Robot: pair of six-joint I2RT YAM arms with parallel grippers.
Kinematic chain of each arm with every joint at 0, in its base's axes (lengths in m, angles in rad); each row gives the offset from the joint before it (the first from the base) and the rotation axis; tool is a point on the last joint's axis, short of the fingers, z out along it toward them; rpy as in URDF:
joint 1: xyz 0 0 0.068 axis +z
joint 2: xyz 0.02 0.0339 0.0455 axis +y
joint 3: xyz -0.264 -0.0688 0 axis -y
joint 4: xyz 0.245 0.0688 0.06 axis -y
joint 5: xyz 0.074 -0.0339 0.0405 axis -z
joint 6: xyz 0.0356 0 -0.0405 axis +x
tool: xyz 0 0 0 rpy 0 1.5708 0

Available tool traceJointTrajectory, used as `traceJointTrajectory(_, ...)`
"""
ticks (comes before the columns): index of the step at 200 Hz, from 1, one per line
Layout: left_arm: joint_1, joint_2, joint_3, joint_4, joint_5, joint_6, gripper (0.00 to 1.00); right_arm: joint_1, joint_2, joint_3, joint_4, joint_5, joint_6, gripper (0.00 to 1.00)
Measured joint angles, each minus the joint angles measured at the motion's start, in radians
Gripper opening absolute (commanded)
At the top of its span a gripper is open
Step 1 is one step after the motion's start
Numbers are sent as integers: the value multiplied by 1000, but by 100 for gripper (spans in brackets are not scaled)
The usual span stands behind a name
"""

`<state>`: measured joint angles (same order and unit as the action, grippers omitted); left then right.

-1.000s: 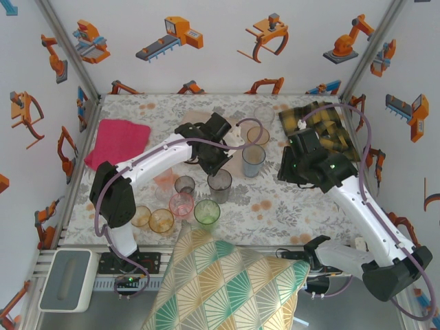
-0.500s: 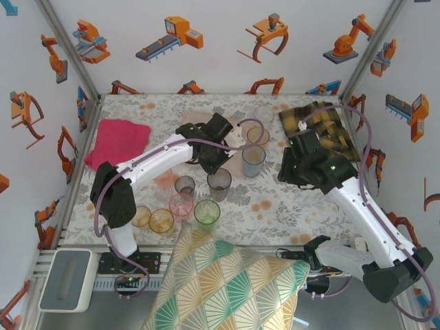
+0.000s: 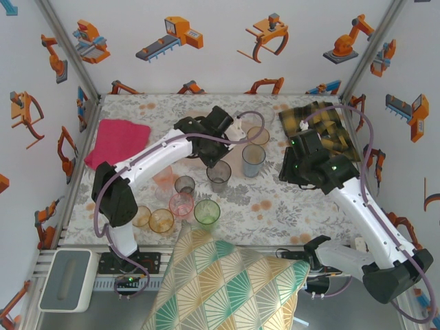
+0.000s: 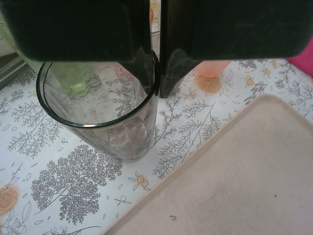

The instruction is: Place the glasses into the tray

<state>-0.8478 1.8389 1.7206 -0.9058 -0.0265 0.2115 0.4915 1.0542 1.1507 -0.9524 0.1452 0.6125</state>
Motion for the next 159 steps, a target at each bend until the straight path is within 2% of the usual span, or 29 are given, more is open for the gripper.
traceJointTrajectory(38,29,13,72,-23,0,5,6,-3,0,0,0,-3,0,38)
traceJointTrajectory(82,75,71,254,-56,0,8,7,-4,0,-13,0,-3,0,38)
traceJointTrajectory(118,104,188,426,-80,0,14,7,-7,-3,-15,0,-2,1,38)
traceJointTrajectory(159,135,390,700,-132,0,15,7,-14,-14,-15,0,3,1,38)
